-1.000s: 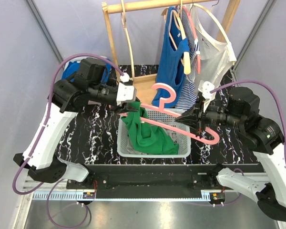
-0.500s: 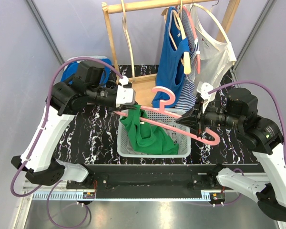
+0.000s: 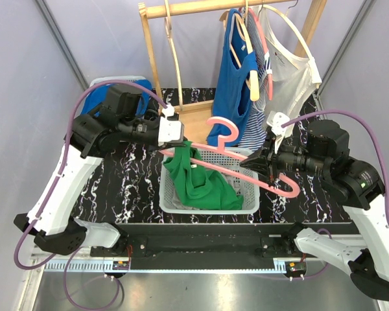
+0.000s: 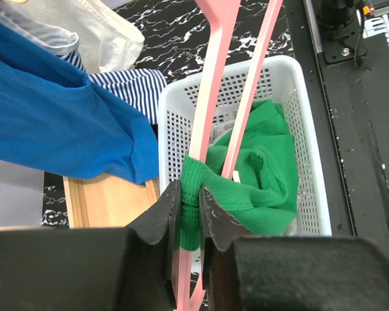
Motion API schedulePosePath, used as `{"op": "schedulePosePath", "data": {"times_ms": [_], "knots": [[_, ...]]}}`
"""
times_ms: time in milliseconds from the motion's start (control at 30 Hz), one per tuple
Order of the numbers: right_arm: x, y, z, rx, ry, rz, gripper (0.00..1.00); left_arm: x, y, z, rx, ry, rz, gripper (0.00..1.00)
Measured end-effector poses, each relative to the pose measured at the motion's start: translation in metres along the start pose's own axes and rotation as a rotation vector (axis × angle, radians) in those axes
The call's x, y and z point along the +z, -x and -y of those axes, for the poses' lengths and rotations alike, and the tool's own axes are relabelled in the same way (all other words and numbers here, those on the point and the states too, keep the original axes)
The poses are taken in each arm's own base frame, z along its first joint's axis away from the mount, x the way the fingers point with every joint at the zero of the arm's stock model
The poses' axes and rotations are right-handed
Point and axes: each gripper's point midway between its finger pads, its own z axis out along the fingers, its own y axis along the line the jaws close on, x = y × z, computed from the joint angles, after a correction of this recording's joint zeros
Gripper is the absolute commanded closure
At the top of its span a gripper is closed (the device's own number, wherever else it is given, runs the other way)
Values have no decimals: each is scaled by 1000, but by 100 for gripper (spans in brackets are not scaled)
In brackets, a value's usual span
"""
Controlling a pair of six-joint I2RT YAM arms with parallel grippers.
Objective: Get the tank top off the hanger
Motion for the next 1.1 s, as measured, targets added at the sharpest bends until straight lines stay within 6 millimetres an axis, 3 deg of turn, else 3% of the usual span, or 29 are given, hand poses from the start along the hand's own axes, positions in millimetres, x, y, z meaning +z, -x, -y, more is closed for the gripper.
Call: {"op": "schedulePosePath", "data": {"times_ms": [100, 300, 433, 633, 800, 933, 1100], "knots": [[-2, -2, 1, 4, -13, -7, 100, -3, -6, -6, -4, 27, -12, 92], [-24, -7, -4, 5, -57, 5, 100, -15, -47, -26, -58, 113, -121, 93], [-33, -5, -5, 3, -82, 17, 100, -19, -63, -34, -78, 136, -155, 92], [-46, 1, -6, -2, -113, 22, 100, -11, -77, -30, -112, 111, -174, 92], [-67, 23, -7, -41, -160, 85, 100, 2, -85, -28, -166, 82, -193, 92], [-84, 34, -6, -55, -218, 138, 100, 17, -77, -20, -161, 48, -194, 91], [-80, 38, 8, -5, -282, 140, 100, 40, -33, 2, -85, -30, -130, 87]]}}
